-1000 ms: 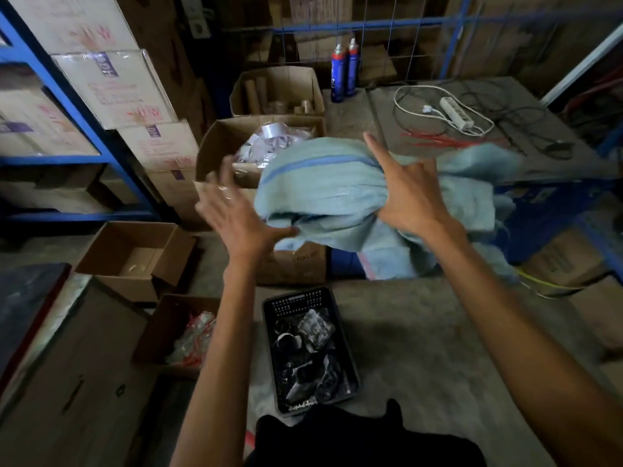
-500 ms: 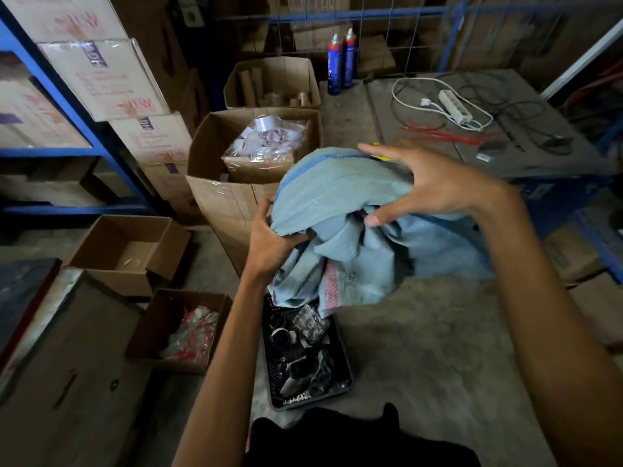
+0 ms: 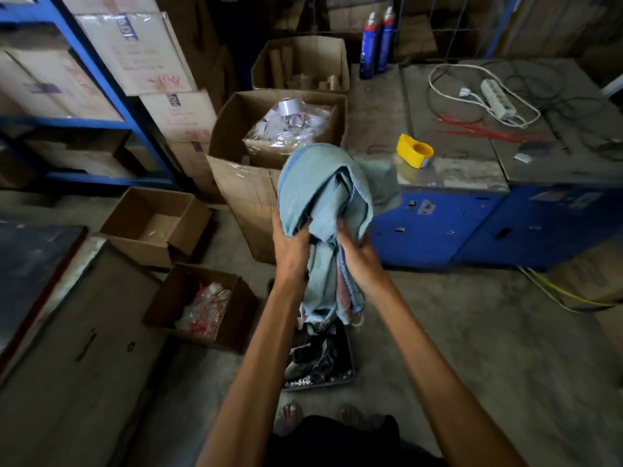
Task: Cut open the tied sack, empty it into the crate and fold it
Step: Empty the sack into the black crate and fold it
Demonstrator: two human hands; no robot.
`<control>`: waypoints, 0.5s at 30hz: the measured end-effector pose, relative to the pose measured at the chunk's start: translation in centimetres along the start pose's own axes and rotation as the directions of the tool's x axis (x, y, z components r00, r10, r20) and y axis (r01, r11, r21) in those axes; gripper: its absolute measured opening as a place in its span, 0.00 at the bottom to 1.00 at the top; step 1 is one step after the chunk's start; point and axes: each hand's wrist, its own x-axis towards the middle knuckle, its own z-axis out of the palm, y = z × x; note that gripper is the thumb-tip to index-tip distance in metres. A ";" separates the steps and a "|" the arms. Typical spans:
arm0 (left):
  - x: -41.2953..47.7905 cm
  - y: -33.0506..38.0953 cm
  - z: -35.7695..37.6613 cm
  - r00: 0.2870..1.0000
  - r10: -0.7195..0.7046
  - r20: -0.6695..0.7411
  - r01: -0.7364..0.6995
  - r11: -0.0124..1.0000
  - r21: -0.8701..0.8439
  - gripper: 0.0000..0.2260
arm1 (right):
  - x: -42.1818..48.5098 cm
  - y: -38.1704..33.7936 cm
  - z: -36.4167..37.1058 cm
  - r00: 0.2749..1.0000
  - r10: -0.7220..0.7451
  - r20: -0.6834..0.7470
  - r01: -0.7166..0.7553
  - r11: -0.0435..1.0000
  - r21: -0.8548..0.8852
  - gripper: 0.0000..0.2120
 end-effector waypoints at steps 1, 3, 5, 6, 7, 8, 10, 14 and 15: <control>0.0 -0.1 -0.4 1.000 -0.003 -0.026 0.003 1.000 0.011 0.35 | 0.3 0.0 0.3 1.000 0.005 0.004 -0.005 1.000 0.007 0.23; 0.0 -0.6 -1.6 0.998 -0.038 -0.056 0.038 0.999 0.007 0.30 | 1.2 0.2 0.4 0.997 0.003 0.077 -0.002 1.000 -0.003 0.24; -0.1 -0.8 -3.1 0.992 -0.071 -0.108 0.070 0.997 -0.010 0.27 | 1.8 0.5 1.1 0.986 -0.008 0.168 0.012 1.000 -0.026 0.24; -0.3 -0.7 -4.1 0.986 -0.076 -0.148 0.075 0.997 -0.016 0.27 | 2.1 0.6 1.8 0.976 -0.011 0.216 0.020 0.999 -0.038 0.24; -0.5 -0.6 -5.2 0.978 -0.081 -0.191 0.076 0.997 -0.032 0.29 | 2.2 0.5 2.8 0.965 -0.011 0.262 0.026 0.998 -0.050 0.23; -0.8 -0.4 -6.4 0.967 -0.095 -0.235 0.085 0.995 -0.051 0.32 | 2.5 0.4 4.0 0.952 -0.001 0.306 0.019 0.998 -0.056 0.22; -1.5 -0.2 -9.7 0.932 -0.147 -0.330 0.129 0.989 -0.077 0.37 | 2.6 0.7 6.6 0.916 0.039 0.400 -0.019 0.998 -0.053 0.24; -2.8 -0.2 -17.3 0.844 -0.200 -0.497 0.178 0.980 -0.091 0.34 | 2.5 2.2 12.8 0.804 0.056 0.592 -0.026 0.998 -0.060 0.38; -2.9 -0.4 -19.5 0.815 -0.220 -0.535 0.198 0.975 -0.100 0.31 | 2.4 2.6 14.5 0.772 0.071 0.632 -0.022 0.996 -0.085 0.43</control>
